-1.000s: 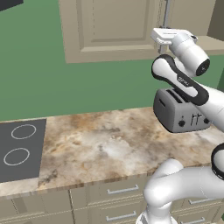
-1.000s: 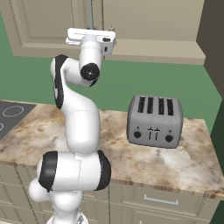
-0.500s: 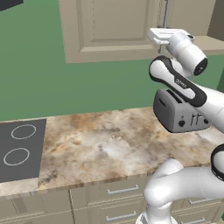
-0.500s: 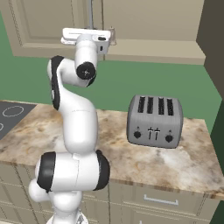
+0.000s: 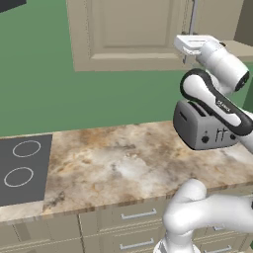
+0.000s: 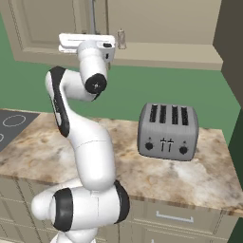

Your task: Get the candle and the wine from the cabinet and move them to the dining counter.

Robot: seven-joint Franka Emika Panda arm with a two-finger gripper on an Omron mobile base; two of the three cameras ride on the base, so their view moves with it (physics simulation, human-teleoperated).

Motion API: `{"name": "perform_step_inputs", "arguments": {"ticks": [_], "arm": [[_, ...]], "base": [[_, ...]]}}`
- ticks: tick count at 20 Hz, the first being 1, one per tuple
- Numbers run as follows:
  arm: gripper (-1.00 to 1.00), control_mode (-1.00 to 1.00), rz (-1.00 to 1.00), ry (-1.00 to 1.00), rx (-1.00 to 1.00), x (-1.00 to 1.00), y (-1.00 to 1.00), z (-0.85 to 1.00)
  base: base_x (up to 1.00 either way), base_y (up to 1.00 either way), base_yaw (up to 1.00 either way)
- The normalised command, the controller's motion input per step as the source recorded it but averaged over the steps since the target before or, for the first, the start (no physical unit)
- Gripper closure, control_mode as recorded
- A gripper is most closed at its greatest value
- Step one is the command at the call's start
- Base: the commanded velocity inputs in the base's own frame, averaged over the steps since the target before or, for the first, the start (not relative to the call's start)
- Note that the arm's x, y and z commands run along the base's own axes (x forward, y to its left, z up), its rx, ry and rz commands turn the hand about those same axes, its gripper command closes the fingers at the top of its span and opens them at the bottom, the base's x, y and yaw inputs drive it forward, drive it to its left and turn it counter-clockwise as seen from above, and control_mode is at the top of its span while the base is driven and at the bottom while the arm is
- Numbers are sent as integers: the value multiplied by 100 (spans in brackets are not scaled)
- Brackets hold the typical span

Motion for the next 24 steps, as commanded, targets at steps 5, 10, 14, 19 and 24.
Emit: {"name": "perform_step_inputs", "arguments": {"ticks": [5, 10, 14, 19, 24], "arm": [[100, -100, 16, 0, 0, -72, 29, 9], [100, -100, 12, 0, -1, -78, 42, 4], [100, -100, 7, 0, -4, -82, 54, 4], [100, -100, 3, 0, -5, -91, 54, 4], [100, -100, 2, 0, -6, -91, 56, 1]], "base": [[0, 0, 0], [0, 0, 0], [0, 0, 0], [0, 0, 0], [0, 0, 0]]}}
